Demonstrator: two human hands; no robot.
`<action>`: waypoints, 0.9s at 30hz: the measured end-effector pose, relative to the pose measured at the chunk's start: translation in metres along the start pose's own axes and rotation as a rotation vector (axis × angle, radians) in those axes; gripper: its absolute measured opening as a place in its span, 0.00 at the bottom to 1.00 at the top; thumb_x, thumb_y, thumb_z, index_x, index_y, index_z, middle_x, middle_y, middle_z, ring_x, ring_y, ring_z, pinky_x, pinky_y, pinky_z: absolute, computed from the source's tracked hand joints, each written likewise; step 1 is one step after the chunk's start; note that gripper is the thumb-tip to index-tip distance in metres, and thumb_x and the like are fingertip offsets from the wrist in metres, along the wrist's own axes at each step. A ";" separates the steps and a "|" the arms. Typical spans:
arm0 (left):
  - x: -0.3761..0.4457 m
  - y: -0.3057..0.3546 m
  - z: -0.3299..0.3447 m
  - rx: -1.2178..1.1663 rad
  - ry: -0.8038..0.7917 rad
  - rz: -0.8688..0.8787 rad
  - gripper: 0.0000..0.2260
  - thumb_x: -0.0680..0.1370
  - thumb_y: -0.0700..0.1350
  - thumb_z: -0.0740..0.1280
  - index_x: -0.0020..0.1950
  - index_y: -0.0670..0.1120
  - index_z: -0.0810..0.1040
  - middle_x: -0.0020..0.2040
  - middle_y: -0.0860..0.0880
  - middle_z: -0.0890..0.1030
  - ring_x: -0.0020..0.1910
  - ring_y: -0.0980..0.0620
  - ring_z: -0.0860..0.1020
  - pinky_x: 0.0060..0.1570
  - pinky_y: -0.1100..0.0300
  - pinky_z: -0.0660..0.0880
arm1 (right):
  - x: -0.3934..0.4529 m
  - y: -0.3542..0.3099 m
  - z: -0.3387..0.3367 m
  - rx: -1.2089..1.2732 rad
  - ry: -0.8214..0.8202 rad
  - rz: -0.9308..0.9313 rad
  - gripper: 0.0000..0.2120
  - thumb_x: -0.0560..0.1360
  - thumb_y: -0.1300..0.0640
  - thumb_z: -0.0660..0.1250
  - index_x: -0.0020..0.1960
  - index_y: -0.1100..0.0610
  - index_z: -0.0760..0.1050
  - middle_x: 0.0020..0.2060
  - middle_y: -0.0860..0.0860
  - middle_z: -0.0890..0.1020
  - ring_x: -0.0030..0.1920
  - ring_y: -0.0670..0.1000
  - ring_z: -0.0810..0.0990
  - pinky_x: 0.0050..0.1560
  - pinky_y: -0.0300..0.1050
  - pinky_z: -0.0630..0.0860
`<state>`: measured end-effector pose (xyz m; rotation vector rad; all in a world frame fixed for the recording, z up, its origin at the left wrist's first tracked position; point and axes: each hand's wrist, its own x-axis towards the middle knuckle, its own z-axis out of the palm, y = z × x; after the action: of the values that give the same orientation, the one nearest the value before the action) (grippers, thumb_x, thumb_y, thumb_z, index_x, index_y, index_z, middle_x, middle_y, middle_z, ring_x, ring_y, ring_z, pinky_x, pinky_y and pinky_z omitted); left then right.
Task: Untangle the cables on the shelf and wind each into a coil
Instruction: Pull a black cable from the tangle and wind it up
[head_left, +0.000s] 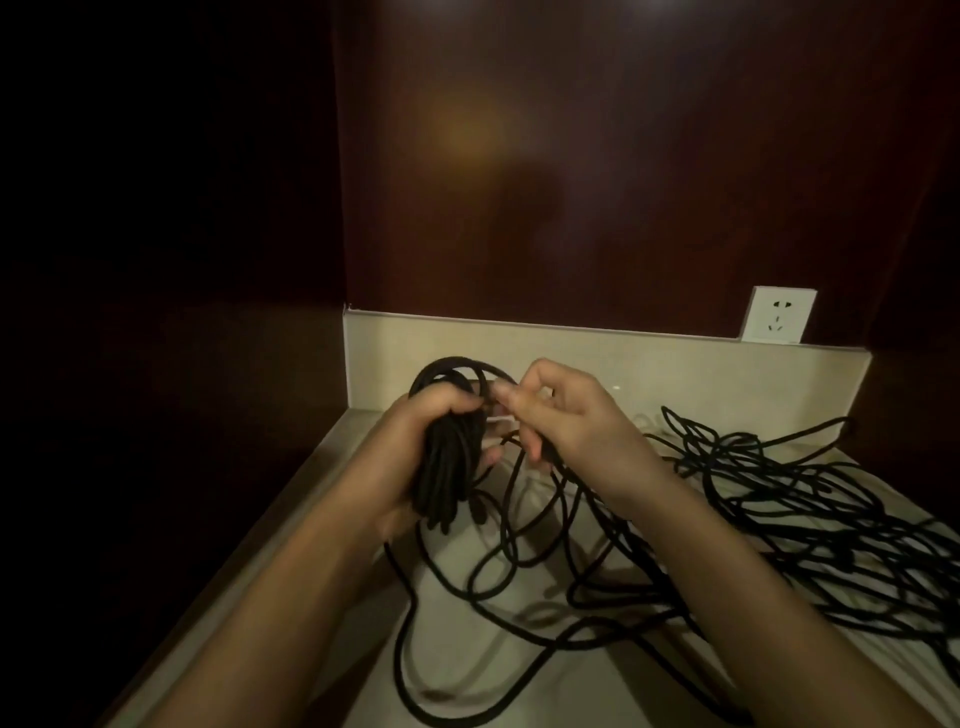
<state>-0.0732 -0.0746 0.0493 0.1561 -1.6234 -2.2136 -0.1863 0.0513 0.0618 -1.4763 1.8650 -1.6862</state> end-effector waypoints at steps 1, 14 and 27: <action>-0.001 -0.003 0.003 -0.051 0.041 0.009 0.20 0.71 0.45 0.68 0.61 0.39 0.80 0.59 0.36 0.81 0.58 0.41 0.81 0.59 0.48 0.76 | 0.000 0.003 0.003 -0.005 0.010 0.021 0.16 0.80 0.51 0.65 0.43 0.64 0.69 0.25 0.54 0.75 0.26 0.50 0.74 0.31 0.42 0.72; -0.006 -0.013 0.025 -0.484 -0.130 0.223 0.10 0.72 0.44 0.60 0.50 0.42 0.75 0.39 0.45 0.77 0.46 0.45 0.82 0.41 0.52 0.81 | -0.015 0.020 0.021 0.514 -0.137 0.185 0.13 0.75 0.44 0.68 0.49 0.54 0.73 0.34 0.50 0.81 0.33 0.49 0.80 0.32 0.42 0.76; 0.014 0.002 0.050 -0.739 0.207 0.540 0.04 0.79 0.39 0.57 0.48 0.46 0.71 0.36 0.49 0.71 0.33 0.53 0.70 0.35 0.61 0.69 | -0.031 0.027 0.059 -0.457 0.650 -0.357 0.28 0.74 0.48 0.63 0.72 0.46 0.60 0.45 0.43 0.80 0.40 0.46 0.81 0.37 0.41 0.78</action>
<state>-0.1015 -0.0363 0.0695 -0.2262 -0.5682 -2.1054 -0.1430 0.0338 0.0066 -1.6243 2.5836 -2.2121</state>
